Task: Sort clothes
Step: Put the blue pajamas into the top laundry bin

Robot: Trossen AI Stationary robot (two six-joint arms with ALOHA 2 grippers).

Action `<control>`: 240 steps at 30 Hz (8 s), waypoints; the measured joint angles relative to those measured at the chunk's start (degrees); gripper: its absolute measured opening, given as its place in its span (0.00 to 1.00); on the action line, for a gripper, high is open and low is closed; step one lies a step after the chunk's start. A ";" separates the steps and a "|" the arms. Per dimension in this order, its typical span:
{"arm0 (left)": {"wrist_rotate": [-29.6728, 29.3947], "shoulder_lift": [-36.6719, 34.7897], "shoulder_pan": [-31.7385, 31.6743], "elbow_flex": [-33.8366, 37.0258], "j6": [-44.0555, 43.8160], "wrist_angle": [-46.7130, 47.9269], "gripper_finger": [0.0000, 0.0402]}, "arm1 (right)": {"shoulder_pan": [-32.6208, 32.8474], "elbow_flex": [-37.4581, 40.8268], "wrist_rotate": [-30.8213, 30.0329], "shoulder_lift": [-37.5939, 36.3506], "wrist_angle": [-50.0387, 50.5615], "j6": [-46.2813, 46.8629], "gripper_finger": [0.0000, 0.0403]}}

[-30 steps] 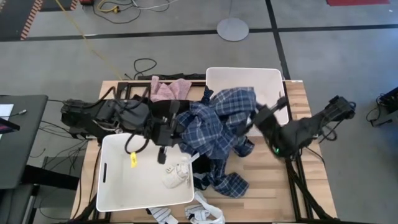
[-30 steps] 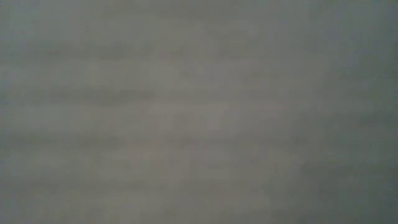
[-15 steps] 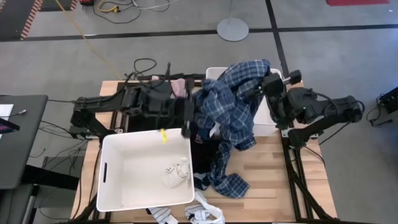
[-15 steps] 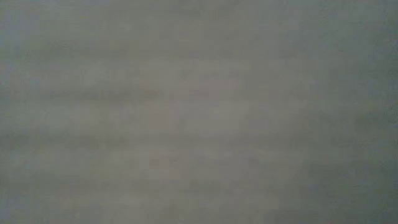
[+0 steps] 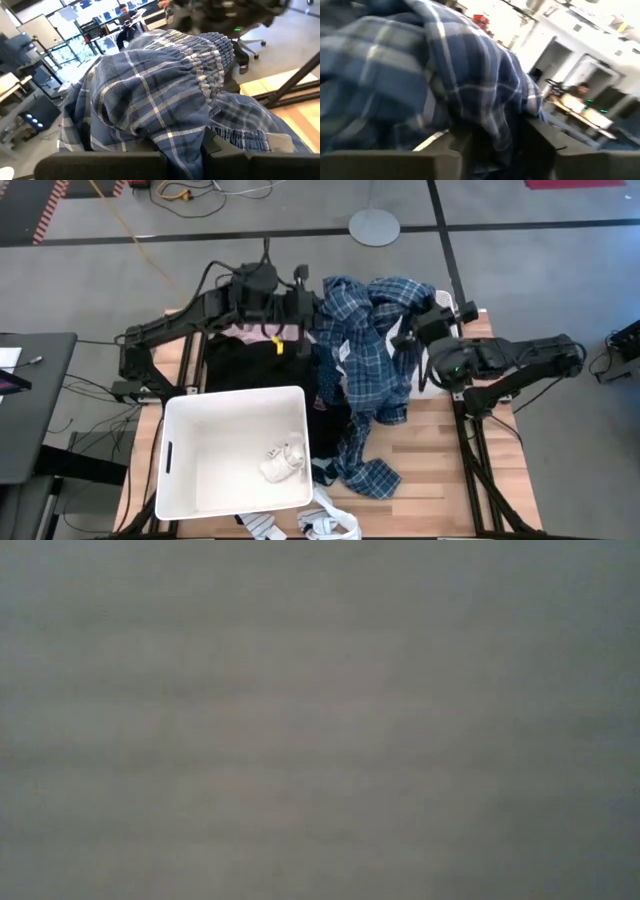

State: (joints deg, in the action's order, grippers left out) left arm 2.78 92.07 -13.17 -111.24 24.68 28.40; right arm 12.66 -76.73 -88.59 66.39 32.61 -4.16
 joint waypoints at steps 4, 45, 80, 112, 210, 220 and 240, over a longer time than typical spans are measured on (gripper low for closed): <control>2.21 1.43 -3.04 -0.02 -1.83 -0.65 0.05 | 2.21 0.00 7.41 -0.07 10.21 14.11 0.50; 14.03 9.52 -11.28 0.00 -12.07 -10.99 0.67 | 33.40 2.86 29.11 11.61 30.88 48.18 0.54; 9.19 18.43 26.32 -0.26 7.53 29.94 0.63 | 43.16 3.10 38.96 11.93 25.93 55.36 0.54; 8.51 0.07 21.29 0.00 -0.51 31.60 0.63 | 24.76 3.12 63.70 47.07 -2.92 41.16 0.57; 0.18 6.97 13.27 -8.17 17.97 6.04 0.00 | 30.58 -23.80 35.30 19.04 8.00 -10.44 0.06; 1.22 6.99 4.96 -10.75 18.80 -3.61 0.00 | 30.89 -23.33 35.84 19.03 23.13 11.69 0.07; 10.09 19.46 -9.97 -10.87 5.32 -13.15 0.00 | 35.85 -18.49 37.39 19.21 34.32 39.89 0.15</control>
State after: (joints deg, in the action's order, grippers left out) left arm 12.87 111.53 -23.14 -122.11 30.01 15.26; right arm 48.51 -95.22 -51.20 85.60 66.92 35.72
